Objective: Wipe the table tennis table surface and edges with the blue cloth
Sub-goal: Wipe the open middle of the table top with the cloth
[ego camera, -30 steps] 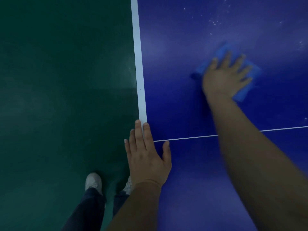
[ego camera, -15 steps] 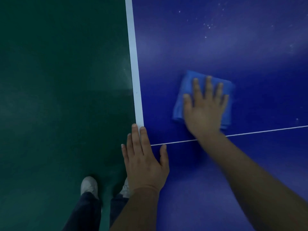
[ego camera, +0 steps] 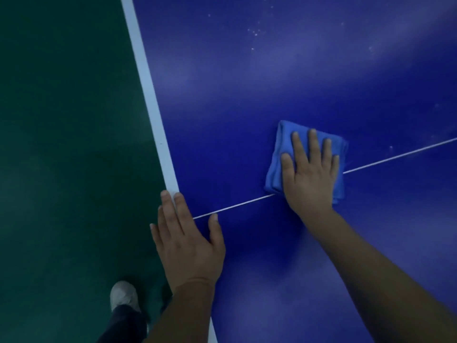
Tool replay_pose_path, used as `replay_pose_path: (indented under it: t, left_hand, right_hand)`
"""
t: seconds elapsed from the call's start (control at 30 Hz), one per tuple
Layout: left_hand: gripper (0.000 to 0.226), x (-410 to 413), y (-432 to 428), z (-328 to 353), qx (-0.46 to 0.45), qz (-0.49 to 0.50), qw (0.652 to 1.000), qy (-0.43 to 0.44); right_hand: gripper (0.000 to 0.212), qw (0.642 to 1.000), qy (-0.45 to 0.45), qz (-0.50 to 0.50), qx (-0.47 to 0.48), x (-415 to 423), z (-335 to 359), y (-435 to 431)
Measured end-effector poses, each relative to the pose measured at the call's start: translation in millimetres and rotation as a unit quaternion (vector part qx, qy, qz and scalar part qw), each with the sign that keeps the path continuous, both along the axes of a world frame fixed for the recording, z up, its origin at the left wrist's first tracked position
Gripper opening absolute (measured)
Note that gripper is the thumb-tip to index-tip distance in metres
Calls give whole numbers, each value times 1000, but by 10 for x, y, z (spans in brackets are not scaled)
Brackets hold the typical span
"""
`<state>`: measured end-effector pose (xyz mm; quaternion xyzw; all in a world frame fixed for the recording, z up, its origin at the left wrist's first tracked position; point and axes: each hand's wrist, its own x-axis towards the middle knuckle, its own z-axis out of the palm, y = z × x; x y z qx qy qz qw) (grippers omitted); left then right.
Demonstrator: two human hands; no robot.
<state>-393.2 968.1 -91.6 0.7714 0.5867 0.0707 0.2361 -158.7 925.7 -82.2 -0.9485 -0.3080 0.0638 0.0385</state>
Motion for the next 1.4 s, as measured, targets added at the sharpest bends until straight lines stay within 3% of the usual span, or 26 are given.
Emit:
replay_pose_path:
  t: [0.13,0.3,0.4,0.5,0.57,0.63,0.7,0.73,0.8,0.87,0.9,0.97,1.07,1.13,1.17,1.27,1.4]
  left_hand:
    - [77,2,-2,49,-10,-3,1000,13]
    - [80,-87,11,97,-51,-31,998,-16]
    - [77,-156,66,107,-4,-114,993,-42]
    - [69,-57,192,129,60,-266,961,-35]
    - [66,72,343,115,109,-363,926,-7]
    - [66,149,536,87,131,-401,906,30]
    - [66,161,639,49,136,-411,899,58]
    - [66,159,652,34,134,-416,897,63]
    - [64,163,651,29,124,-419,898,58]
    - [63,179,647,52,112,-419,899,50]
    - [63,188,652,68,105,-420,900,49]
    - [63,192,659,100,96,-421,900,56]
    - [63,196,652,134,93,-421,900,68]
    - [63,206,649,137,93,-422,899,74]
    - [64,210,646,138,93,-420,899,77]
    - [64,221,643,129,93,-413,903,75]
    - [66,222,651,117,98,-418,900,74]
  right_hand:
    - [65,999,-1,-34,8,-43,-58,111]
    - [60,997,-21,76,3,221,-55,-395]
    - [60,994,-42,-99,-8,924,-1,-698]
    - [61,958,23,-286,14,1349,60,-489]
    - [60,975,10,-220,8,1056,5,-178]
    - [59,1000,-10,4,2,582,-97,-55]
    - [58,993,-29,118,-5,660,-94,-206]
    - [57,996,-42,78,-13,926,-81,-347]
    - [57,989,-37,-141,-35,1526,5,-664]
    - [61,945,13,-325,-1,1908,57,-819]
    - [62,932,22,-360,13,1924,50,-719]
    - [61,950,15,-311,14,1654,-3,-273]
    - [62,999,3,-49,14,932,-107,341]
    - [67,997,26,73,0,707,-70,303]
    - [67,997,27,75,0,746,-54,131]
    - [62,998,-12,-58,-2,989,-57,-658]
    - [60,963,-2,-269,-2,1215,-55,-1405]
